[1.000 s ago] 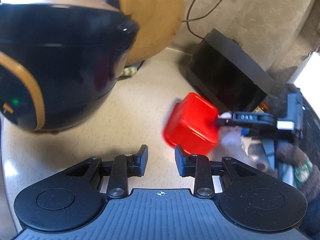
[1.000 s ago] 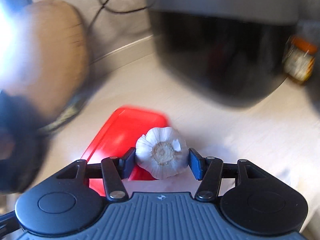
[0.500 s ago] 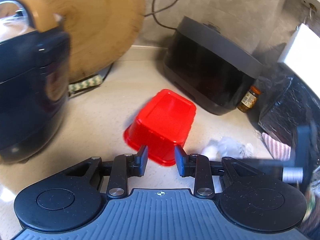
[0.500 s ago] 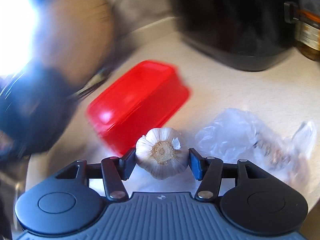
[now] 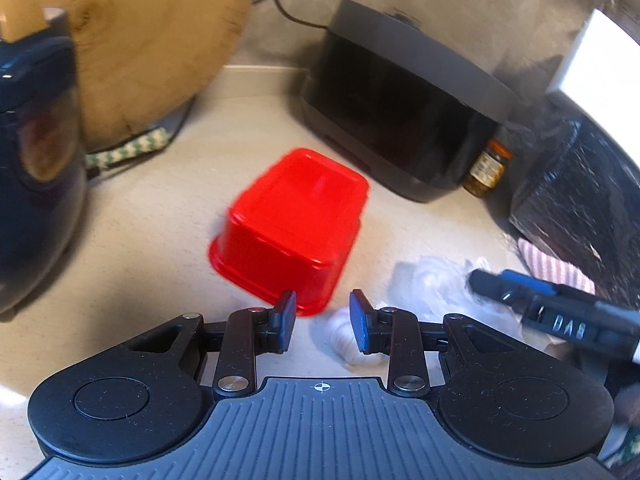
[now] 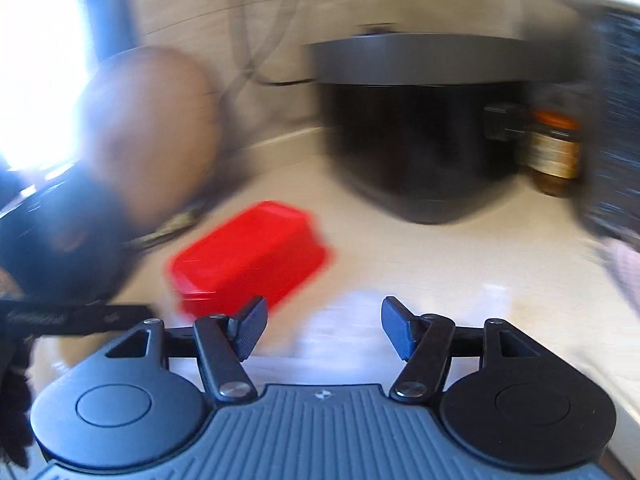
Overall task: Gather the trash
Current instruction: 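Move both grippers to opposite sides of the red plastic container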
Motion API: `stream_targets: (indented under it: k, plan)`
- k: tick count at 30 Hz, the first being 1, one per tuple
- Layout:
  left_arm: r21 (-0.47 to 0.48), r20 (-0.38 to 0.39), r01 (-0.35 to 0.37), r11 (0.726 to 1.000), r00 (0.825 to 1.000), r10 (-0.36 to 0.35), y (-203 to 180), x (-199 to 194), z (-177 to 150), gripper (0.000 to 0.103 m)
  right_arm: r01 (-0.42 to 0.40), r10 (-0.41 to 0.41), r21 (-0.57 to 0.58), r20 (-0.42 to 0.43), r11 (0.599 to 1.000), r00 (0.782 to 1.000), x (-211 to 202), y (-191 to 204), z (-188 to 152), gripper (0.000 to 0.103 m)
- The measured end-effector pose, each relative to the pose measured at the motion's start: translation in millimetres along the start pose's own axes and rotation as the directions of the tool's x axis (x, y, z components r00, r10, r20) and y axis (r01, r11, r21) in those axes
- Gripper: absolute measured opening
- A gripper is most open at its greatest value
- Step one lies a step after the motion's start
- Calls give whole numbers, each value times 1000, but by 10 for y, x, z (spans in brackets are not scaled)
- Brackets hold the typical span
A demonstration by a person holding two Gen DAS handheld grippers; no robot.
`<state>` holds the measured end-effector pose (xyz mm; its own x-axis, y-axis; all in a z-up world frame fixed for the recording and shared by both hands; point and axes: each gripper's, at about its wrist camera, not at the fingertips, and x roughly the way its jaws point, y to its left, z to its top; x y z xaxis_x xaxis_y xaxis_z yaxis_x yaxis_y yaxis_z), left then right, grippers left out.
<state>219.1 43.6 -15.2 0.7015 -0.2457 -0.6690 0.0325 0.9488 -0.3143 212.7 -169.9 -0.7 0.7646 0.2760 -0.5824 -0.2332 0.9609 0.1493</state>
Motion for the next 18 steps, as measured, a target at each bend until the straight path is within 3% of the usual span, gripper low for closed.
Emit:
stream_targets:
  k: [4, 8, 14, 16, 17, 18]
  plan:
    - [-1, 44, -7, 1000, 999, 7, -52, 4, 64, 33, 106, -106, 49, 2, 993, 994, -87, -300, -12, 64]
    - [-66, 121, -62, 996, 990, 70, 54, -44, 227, 33, 82, -83, 68, 12, 994, 996, -35, -343, 118, 64]
    - [-70, 105, -138, 988, 984, 145, 193, 12, 268, 33, 25, -25, 12, -11, 1000, 1000, 445, -238, 524, 63]
    - [-78, 94, -170, 982, 980, 177, 259, 73, 264, 33, 8, -8, 20, -34, 1000, 999, 755, -198, 730, 49]
    - [-88, 88, -186, 979, 977, 193, 300, 101, 259, 33, -1, 2, 19, -57, 1000, 998, 924, -174, 824, 34]
    - [-101, 77, -202, 974, 975, 210, 349, 131, 253, 33, -9, 10, 13, -85, 1000, 996, 1093, -141, 901, 27]
